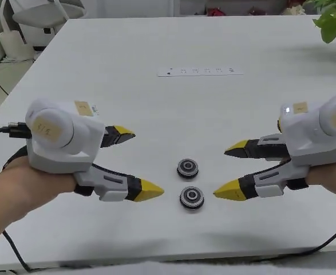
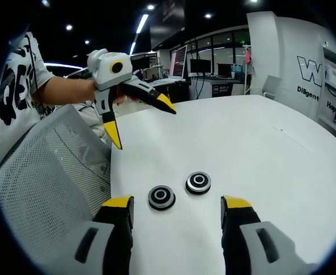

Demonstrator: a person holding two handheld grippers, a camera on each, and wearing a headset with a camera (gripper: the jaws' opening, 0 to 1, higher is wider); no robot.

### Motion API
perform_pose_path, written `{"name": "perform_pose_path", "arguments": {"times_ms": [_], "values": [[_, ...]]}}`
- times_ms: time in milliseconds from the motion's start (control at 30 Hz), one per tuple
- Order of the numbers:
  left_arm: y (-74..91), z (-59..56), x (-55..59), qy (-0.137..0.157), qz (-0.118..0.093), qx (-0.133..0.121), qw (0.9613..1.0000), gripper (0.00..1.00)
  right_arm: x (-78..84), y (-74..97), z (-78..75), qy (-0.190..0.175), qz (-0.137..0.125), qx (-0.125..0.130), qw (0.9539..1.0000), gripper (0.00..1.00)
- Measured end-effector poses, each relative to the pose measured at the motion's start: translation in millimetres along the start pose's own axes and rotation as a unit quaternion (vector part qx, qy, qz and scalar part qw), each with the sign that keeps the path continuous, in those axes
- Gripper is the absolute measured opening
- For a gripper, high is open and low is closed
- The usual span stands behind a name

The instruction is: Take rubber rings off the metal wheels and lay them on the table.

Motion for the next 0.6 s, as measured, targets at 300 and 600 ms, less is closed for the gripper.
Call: {"name": "perform_pose_path", "arguments": {"times_ms": [300,600], "values": [[-8.3,-0.4,0.1,-0.007,0.007,0.008,0.9999,0.77,1.0,-4.3,-0.1,-0.006,-0.002,-0.007,1.0000,0.53],[-19.5,-6.1,1.5,-0.016,0.019,0.025,0.9994,0.75,8.0,-7.9,-1.1,-0.016,0.004,-0.015,0.9997,0.50]]}}
Point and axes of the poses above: the centre of the closed fingertips' face, and the gripper's own axes: y roughly backward along the fingers, z roughly to its left, x roughly out of its underside, the point moved 7 cm from there along y, roughly backward along the fingers, and after that the axes turned 1 degree about -y, right-handed, at the moved point
